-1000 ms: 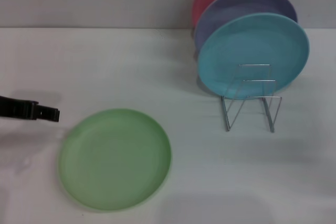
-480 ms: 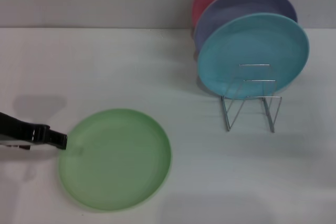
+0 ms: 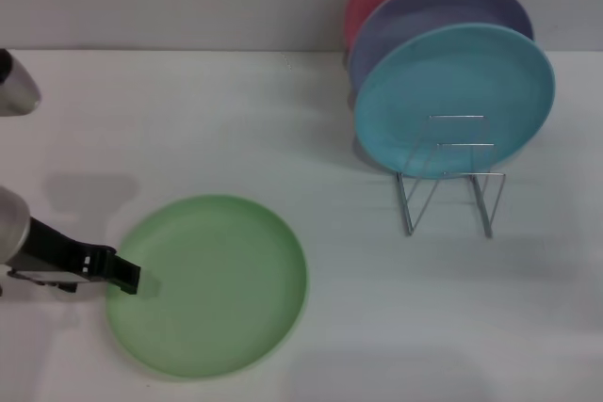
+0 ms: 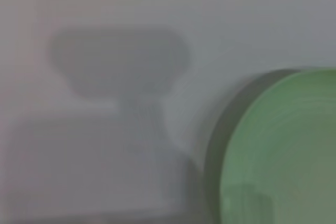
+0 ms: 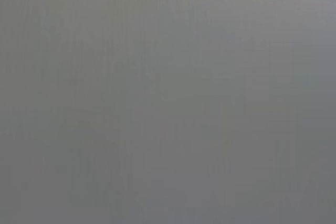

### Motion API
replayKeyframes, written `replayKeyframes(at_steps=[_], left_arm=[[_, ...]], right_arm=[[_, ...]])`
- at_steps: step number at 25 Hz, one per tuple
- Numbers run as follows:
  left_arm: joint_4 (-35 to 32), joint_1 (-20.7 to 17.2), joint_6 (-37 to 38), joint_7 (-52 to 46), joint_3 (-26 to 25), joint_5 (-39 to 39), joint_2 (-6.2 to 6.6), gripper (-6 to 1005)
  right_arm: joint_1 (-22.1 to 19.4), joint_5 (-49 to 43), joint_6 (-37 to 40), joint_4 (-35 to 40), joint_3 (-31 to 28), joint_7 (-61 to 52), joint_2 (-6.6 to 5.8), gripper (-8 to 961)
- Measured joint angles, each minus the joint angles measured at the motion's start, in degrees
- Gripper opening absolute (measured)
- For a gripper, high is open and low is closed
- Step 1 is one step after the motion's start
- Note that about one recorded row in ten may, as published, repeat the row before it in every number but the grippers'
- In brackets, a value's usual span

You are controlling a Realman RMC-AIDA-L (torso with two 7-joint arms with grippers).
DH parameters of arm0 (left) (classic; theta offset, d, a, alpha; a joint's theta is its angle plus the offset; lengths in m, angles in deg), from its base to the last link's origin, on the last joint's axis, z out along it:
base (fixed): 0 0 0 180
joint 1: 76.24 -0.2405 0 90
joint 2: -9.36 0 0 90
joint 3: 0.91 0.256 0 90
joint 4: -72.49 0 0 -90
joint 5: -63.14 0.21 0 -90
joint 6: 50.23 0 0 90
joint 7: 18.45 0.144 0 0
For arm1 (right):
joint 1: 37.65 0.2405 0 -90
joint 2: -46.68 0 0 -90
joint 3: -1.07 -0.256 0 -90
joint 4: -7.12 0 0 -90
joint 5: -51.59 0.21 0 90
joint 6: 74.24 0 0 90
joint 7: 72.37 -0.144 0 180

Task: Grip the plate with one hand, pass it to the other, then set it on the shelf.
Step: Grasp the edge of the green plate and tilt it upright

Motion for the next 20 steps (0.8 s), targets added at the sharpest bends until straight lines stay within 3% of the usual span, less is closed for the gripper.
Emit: replayKeyframes(at_steps=[8, 20], left_arm=[[4.5, 2.8, 1.7, -0.8, 1.2, 0.5, 0.01, 766], [7.6, 3.9, 3.6, -0.6, 1.2, 1.1, 0.19, 747]], right_arm=[[0.2, 0.2, 0.0, 0.6, 0.0, 0.0, -0.08, 727], [0.4, 0.3, -0.1, 0.6, -0.1, 0.0, -0.31, 729]])
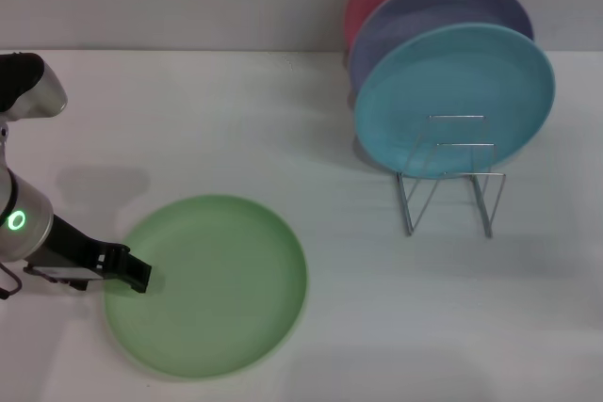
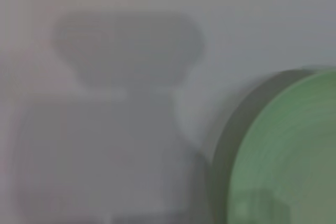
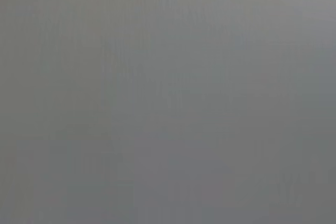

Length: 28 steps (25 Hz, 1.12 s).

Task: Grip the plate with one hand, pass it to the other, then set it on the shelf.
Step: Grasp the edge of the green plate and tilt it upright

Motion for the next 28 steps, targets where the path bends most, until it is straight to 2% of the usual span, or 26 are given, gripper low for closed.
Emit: replayKeyframes(at_steps=[20, 28], left_arm=[[2.2, 1.0, 1.6, 0.4, 1.5, 2.5, -0.04, 648], [3.4, 1.8, 1.8, 0.4, 2.8, 3.0, -0.09, 524]], right_arm=[[0.5, 0.1, -0.6, 0.0, -0.1, 0.0, -0.16, 729], [0.5, 0.1, -0.7, 0.0, -0.1, 0.0, -0.17, 728]])
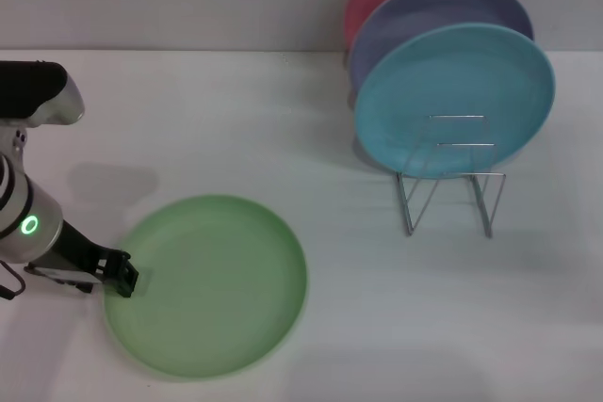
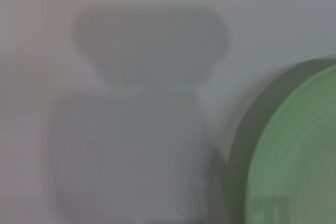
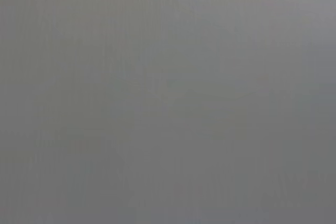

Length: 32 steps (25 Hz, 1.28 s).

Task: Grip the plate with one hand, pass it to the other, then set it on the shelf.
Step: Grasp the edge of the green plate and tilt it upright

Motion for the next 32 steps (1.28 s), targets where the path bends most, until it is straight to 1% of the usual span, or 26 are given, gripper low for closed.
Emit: replayKeyframes(at_steps=[3, 9, 13, 20, 32], left_arm=[[0.0, 0.0, 0.1, 0.0, 0.0, 0.0, 0.0, 477], [0.0, 0.1, 0.1, 0.1, 0.3, 0.0, 0.0, 473], [0.1, 0.1, 0.2, 0.6, 0.2, -0.3, 0.03, 296], [0.2, 0.1, 0.0, 0.7, 0.3, -0.4, 0.09, 180], [0.2, -0.1, 0.1, 1.5, -0.3, -0.5, 0.02, 167]], right_arm=[[-0.1, 0.0, 0.0, 0.0, 0.0, 0.0, 0.0, 728], [-0.2, 0.0, 0.1, 0.0, 0.0, 0.0, 0.0, 728], [-0.4, 0.0, 0.4, 0.0, 0.0, 0.0, 0.0, 727], [-0.4, 0.1, 0.4, 0.0, 0.0, -0.1, 0.0, 728], [-0.5, 0.1, 0.5, -0.2, 0.0, -0.3, 0.0, 727]])
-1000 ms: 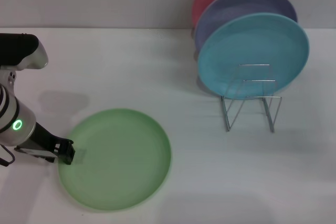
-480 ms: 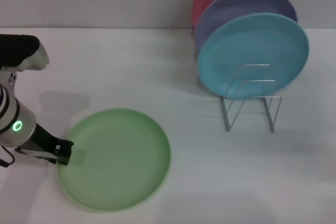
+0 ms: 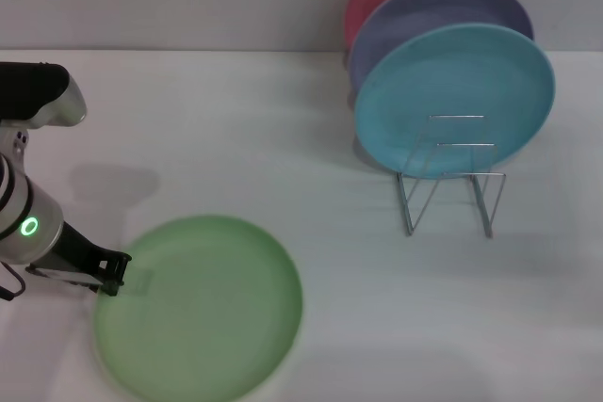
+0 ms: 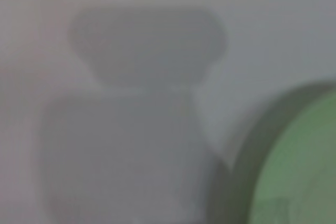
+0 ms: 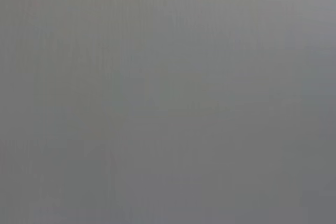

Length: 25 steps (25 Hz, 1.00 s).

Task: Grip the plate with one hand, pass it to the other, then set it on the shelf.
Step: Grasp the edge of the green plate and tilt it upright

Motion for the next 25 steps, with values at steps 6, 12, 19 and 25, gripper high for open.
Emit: replayKeyframes(at_steps=[6, 12, 19, 25], left_arm=[[-0.2, 0.0, 0.0, 0.0, -0.1, -0.1, -0.02, 87], [-1.0, -0.3, 0.4, 1.8, -1.5, -1.7, 0.03, 62], [-1.5, -1.0, 5.6, 6.1, -5.9, -7.0, 0.04, 56], [-1.0, -1.6, 13.6, 8.6, -7.1, -7.7, 0.09, 40]], right_arm=[[-0.1, 0.0, 0.0, 0.2, 0.0, -0.1, 0.09, 728], [-0.1, 0.0, 0.0, 0.2, 0.0, -0.2, 0.27, 728], [-0.1, 0.0, -0.3, 0.2, -0.1, -0.2, 0.36, 728], [-0.1, 0.0, -0.4, 0.2, -0.7, -0.1, 0.69, 729]])
